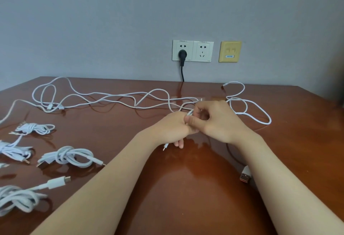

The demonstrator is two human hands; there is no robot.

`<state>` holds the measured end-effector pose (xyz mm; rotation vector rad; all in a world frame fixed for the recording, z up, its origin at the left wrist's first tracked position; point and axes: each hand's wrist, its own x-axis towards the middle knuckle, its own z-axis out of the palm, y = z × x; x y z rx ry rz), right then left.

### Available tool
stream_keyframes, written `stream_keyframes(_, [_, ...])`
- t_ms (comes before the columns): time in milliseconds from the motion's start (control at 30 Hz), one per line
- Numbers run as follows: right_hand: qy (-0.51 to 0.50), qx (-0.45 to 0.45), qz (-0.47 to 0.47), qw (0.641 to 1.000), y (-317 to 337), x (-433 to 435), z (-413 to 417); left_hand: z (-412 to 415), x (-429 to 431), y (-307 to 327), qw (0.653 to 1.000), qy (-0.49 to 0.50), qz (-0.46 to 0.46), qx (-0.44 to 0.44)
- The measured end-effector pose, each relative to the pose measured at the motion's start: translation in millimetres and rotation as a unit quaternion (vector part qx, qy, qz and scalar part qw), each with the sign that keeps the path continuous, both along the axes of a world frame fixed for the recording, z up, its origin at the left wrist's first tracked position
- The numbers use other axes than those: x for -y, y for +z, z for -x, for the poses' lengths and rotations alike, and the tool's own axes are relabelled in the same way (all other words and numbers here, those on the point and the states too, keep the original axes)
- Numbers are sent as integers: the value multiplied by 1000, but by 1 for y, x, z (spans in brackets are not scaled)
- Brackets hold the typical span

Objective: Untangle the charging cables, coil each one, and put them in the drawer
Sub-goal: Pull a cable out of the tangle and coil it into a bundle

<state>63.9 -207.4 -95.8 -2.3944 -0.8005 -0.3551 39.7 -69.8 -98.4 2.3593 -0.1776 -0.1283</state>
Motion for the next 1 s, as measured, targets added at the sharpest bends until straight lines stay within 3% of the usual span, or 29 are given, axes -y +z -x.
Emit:
stream_keyframes(200, [-71,70,38,994,2,8,1,-6,-12,-11,999,-13,36,15])
stream_keyframes(500, [-35,-27,-40,998,1,17,-7,-10,-21,-14,988,15,151,19])
stream_keyframes(1000, [-50,18,-66,996,5,10,-5,-12,-18,-15,982,66,175,25])
